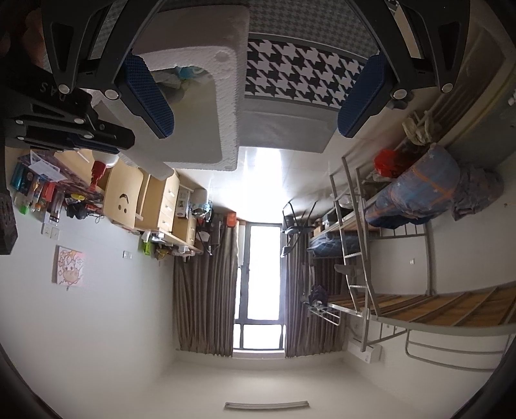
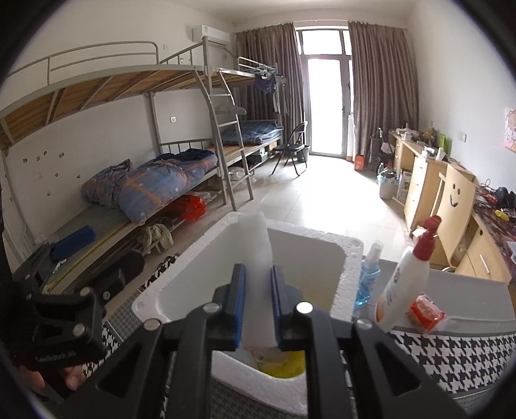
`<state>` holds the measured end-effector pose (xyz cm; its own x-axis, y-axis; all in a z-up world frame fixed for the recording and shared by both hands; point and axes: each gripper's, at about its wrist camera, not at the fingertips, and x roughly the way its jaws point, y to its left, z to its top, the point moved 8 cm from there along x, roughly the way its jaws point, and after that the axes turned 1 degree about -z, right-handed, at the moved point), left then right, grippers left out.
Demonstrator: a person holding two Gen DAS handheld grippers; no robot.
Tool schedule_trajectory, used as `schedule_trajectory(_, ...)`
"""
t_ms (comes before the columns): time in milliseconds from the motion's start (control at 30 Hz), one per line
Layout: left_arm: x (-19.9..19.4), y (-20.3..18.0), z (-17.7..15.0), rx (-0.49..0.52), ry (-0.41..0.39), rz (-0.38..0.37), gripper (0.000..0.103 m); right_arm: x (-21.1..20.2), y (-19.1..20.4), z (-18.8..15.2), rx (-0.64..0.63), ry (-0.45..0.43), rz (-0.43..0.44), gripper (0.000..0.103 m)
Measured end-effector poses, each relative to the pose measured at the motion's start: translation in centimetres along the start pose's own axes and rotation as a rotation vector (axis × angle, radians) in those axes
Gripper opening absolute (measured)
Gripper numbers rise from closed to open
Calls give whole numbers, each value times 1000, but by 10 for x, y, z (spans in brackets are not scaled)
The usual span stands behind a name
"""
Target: Organize soft objects
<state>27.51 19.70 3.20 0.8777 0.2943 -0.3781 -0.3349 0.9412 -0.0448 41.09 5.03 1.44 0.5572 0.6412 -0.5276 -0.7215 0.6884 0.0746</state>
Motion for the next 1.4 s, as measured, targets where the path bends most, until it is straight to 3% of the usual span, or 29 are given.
schedule_trajectory(267, -1, 6, -1, -1, 2, 9, 102, 11, -4, 1, 23, 21, 8, 24)
schedule_trajectory(367, -1, 8, -2, -4, 2, 8, 102, 12, -5, -3, 19, 37, -2, 42)
schedule_trajectory(433, -1, 9, -2, 0, 4, 6, 102, 11, -9, -4, 36, 32, -13, 61)
schedule_trajectory(700, -4, 7, -2, 3, -2, -2, 102, -3, -11, -3, 32, 6, -24, 63)
schedule_trajectory(1033, -14, -9, -2, 20, -13, -28, 102, -27, -17, -2, 41, -41, -43, 81)
schedule_trajectory(1400, -35, -25, -3, 45, -35, -55, 102, -59, -18, -5, 41, -115, -76, 89)
